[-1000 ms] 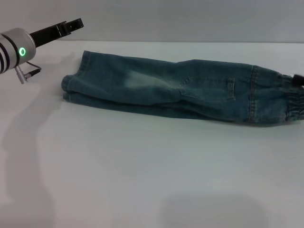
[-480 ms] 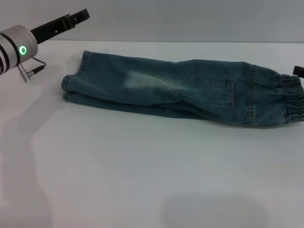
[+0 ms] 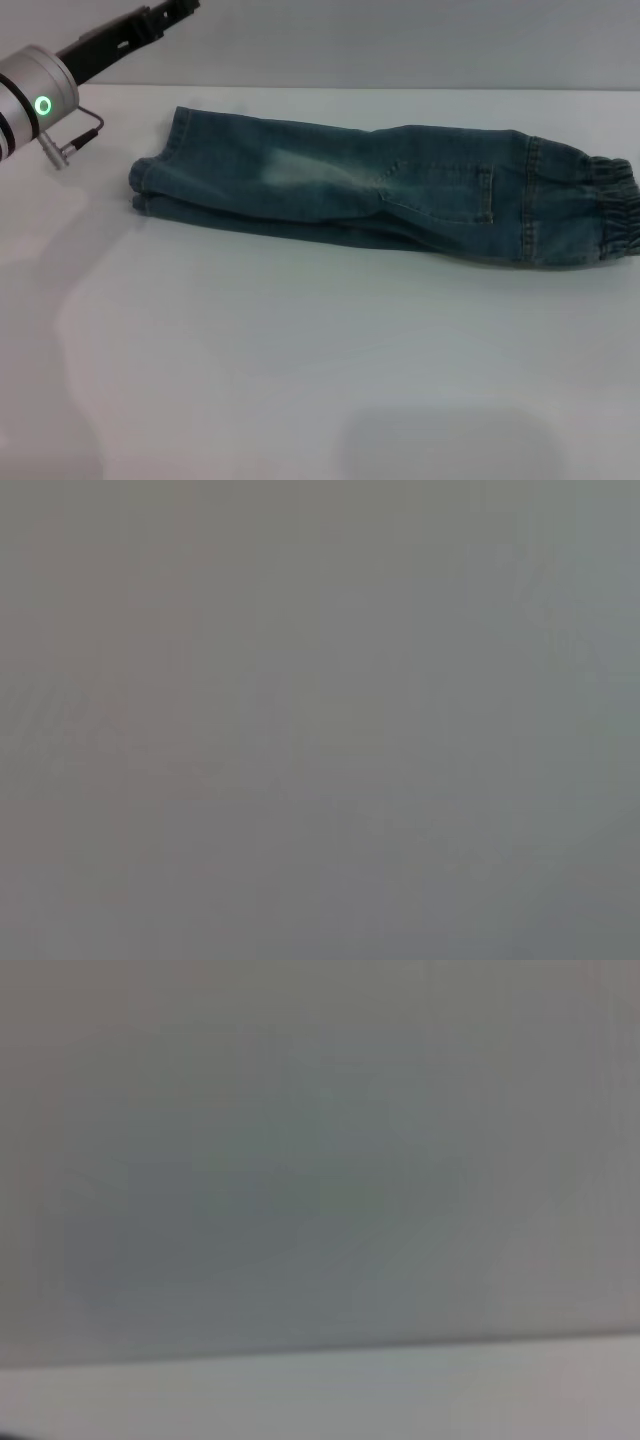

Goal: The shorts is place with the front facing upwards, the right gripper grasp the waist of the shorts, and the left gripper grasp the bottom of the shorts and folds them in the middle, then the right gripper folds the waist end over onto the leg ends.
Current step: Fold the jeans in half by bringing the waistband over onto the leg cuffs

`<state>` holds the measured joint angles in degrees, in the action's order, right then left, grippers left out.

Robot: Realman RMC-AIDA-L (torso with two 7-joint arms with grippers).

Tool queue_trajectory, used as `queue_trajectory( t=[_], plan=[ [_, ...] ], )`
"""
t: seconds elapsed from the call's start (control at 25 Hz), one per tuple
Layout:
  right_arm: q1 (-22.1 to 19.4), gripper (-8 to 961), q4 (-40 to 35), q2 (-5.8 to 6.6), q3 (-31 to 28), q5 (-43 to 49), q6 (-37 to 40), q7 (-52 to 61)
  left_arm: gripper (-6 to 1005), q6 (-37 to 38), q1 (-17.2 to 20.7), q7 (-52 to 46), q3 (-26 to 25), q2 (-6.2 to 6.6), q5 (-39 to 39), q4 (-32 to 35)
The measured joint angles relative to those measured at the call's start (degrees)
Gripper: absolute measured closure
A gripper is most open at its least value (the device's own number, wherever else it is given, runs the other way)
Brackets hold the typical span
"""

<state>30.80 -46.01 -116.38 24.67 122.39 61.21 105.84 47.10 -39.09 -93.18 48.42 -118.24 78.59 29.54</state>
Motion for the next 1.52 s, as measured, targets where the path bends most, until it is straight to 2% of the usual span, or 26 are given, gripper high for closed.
queue_trajectory(
  t=[0.2,0.4,0.52,0.64,0.76,1.16,1.52],
  plan=[
    [-0.73,504,-0.79,-0.22,2.06,-9.74,5.08,-2.95,159,4.70,0.15,7.91,0.00,-0.12,-5.65,-1.82],
    [0.82,504,3.81,-0.37,9.94,-10.58,6.63,-6.23,159,11.25,0.24,17.23,0.00,-0.16,-11.51,-4.03],
    [1.74,504,7.23,-1.01,12.40,-10.64,6.44,-8.86,159,12.62,0.37,20.09,0.00,-0.17,-14.06,-5.23],
    [1.68,504,9.00,-1.69,12.66,-10.65,6.34,-10.20,159,12.85,0.33,21.05,0.01,-0.14,-14.69,-5.66],
    [0.62,504,9.66,-1.84,12.43,-10.64,5.91,-10.40,159,12.85,0.19,21.35,0.00,-0.10,-14.70,-5.66],
    [-3.89,504,9.77,-1.36,10.44,-10.69,1.11,-11.12,160,12.99,-0.62,21.71,-0.34,-0.11,-14.87,-5.63],
    [-4.60,504,9.10,-1.51,8.63,-10.76,-1.04,-11.23,160,12.77,-0.64,21.40,-0.09,-0.21,-15.51,-5.64]
  ],
)
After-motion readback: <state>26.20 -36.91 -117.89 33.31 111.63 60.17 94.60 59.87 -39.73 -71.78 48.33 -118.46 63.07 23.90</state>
